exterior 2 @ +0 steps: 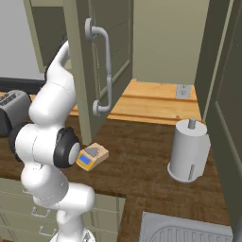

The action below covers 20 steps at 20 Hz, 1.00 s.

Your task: Pick the bar and place it on the digital scale for weighing, and close the cabinet.

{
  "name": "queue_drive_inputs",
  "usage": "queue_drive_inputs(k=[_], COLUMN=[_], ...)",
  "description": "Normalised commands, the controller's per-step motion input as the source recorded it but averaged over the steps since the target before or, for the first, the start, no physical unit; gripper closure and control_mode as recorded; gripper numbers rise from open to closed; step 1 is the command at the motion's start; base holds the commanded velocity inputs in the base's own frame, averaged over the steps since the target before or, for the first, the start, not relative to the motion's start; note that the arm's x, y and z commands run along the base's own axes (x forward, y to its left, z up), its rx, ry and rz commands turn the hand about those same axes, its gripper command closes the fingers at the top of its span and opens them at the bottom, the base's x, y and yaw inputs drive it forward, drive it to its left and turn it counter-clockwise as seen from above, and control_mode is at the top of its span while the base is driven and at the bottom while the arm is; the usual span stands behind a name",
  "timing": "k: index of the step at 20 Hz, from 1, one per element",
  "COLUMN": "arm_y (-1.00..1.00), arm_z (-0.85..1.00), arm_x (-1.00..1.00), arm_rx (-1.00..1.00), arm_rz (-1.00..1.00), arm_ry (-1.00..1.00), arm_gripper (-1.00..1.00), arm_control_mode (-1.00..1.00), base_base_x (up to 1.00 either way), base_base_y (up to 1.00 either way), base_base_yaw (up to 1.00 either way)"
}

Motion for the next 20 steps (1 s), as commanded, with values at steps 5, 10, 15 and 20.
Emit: queue_drive_inputs(k=[5,10,15,20], arm_y=[-0.01,0.0,0.0,0.0], arm_z=[-0.02,-0.1,-0.16,-0.31], arm_x=[0.24,0.17,0.12,0.01], arm_rx=[0.0,0.0,0.0,-0.03], arm_rz=[0.0,0.02,0.05,0.08], arm_ry=[0.09,0.05,0.01,0.0], arm_gripper=[-1.0,-1.0,-1.0,-1.0], arm_control_mode=[-1.0,-1.0,-1.0,-1.0], base_base_x=[0.0,0.0,0.0,0.0], base_base_y=[0.0,0.0,0.0,0.0], base_base_yaw=[0.0,0.0,0.0,0.0])
